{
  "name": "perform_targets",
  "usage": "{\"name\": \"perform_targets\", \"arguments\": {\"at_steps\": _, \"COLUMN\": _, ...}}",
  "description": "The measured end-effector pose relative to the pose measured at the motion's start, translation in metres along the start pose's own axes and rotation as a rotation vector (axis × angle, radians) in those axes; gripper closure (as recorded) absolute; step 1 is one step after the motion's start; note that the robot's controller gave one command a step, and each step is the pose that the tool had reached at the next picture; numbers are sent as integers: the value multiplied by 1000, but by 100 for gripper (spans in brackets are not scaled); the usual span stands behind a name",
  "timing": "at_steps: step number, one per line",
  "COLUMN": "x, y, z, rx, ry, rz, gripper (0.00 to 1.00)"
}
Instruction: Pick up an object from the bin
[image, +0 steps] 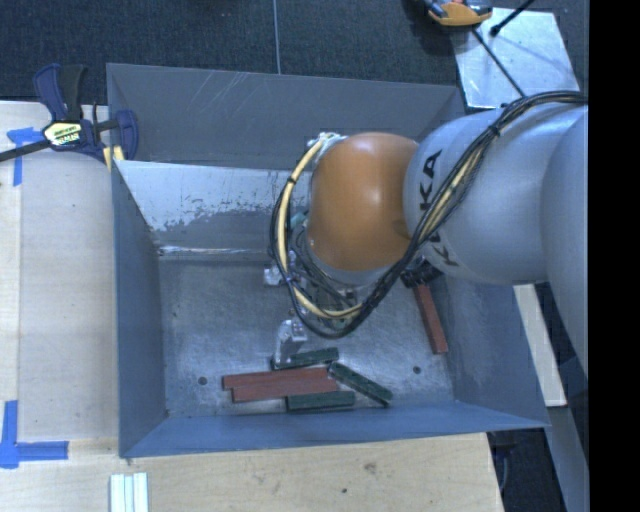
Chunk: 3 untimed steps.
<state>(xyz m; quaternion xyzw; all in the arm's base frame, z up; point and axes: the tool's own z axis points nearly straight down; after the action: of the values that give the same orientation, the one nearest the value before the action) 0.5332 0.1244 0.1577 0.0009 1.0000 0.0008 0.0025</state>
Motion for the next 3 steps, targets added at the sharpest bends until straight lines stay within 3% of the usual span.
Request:
{"name": "perform_targets", "arguments": {"at_steps": 1, "x": 10, "y": 12, "z": 32, "rx": 2, "ry": 4, "rz": -49, "gripper": 0}}
{"name": "perform_targets", "arguments": {"at_steps": 2, "x": 41, "y": -8, "z": 70, "rx": 1, "ry": 5, "rz": -132, "gripper": 100}}
{"name": "perform_targets", "arguments": {"at_steps": 3, "x": 41, "y": -8, "z": 70, "rx": 1, "ry": 5, "rz": -132, "gripper": 100}}
